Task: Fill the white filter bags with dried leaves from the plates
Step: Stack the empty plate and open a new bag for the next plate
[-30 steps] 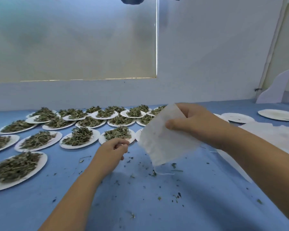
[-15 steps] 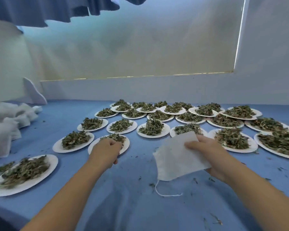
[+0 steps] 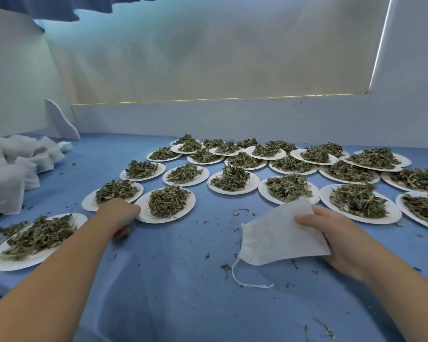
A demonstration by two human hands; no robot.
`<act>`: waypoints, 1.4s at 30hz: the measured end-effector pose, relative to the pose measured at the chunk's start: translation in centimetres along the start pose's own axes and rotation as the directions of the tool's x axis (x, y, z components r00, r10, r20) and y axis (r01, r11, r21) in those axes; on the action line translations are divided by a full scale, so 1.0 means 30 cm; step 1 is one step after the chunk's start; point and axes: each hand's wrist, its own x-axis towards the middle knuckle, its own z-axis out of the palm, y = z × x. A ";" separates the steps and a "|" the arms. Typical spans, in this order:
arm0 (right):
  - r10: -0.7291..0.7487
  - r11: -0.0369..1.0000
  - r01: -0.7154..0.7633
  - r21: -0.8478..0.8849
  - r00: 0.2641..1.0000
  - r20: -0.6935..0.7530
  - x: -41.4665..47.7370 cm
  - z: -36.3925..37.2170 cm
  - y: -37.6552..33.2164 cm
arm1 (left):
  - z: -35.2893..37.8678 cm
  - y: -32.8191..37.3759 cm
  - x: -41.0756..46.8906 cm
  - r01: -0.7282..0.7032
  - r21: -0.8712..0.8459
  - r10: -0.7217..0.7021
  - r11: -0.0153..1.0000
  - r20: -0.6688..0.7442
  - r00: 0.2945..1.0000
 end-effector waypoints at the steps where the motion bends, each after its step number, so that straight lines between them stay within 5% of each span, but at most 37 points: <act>1: 0.001 1.000 -0.001 -0.017 0.999 0.038 -0.003 -0.004 -0.005 | 0.001 0.004 0.007 0.012 -0.016 -0.012 1.000 0.010 1.000; 6: 0.006 0.995 0.007 -0.099 0.992 0.128 -0.007 -0.014 -0.003 | 0.012 0.021 0.017 0.046 -0.052 -0.041 0.998 0.082 0.996; 14: -0.002 0.968 0.011 -0.250 0.999 0.037 0.003 -0.022 0.006 | -0.009 0.007 0.001 0.166 -0.317 -0.099 0.934 0.217 0.971; 25: -0.209 0.977 0.210 -0.026 0.945 -0.252 -0.050 -0.069 -0.074 | 0.037 0.016 -0.129 0.190 -0.459 0.003 0.868 0.388 0.922; 30: -0.312 0.905 0.389 0.173 0.883 -0.352 -0.115 -0.150 -0.146 | 0.090 0.060 -0.244 0.132 -0.396 0.100 0.909 0.514 0.852; 42: -0.462 0.839 0.544 0.027 0.737 -0.493 -0.200 -0.237 -0.323 | 0.311 0.209 -0.521 -0.112 -0.225 0.246 0.968 0.755 0.607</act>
